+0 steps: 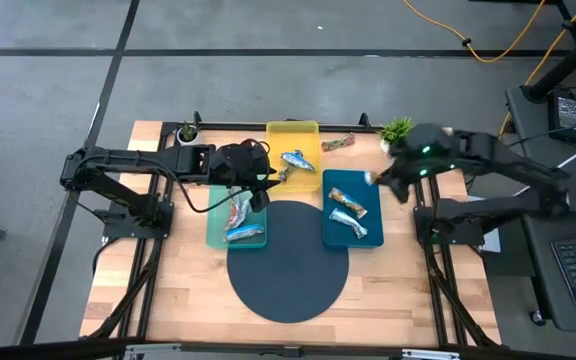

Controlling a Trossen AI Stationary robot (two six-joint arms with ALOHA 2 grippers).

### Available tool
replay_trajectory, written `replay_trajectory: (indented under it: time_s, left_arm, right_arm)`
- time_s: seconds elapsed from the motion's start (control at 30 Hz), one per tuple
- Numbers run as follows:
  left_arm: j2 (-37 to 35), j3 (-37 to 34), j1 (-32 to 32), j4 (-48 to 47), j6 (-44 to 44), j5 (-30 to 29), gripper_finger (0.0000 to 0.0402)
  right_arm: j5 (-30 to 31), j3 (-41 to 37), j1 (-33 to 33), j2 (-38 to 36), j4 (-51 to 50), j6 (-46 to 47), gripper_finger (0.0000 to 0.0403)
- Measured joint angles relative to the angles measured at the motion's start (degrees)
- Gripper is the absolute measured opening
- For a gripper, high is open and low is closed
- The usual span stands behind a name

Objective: Pick and place Granola Bars by type
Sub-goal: Put the orange granola bar into the blue bin

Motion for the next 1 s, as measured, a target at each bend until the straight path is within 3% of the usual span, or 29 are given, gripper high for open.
replay_trajectory:
  time_s: [0.2, 0.57, 1.0]
  left_arm:
    - [0.0, 0.0, 0.0, -1.0, 0.1, 1.3, 0.0143]
    - [0.0, 0.0, 0.0, -3.0, 2.6, 1.3, 0.0143]
    - [0.0, 0.0, 0.0, -3.5, 4.3, 1.3, 0.0143]
  right_arm:
    - [6.8, -0.1, 11.7, 8.3, 1.1, 4.5, 0.0059]
    - [13.3, -0.9, 17.5, 16.3, 3.4, 12.7, 0.0061]
    - [11.5, -17.4, 25.2, 23.3, 22.5, 28.8, 0.0057]
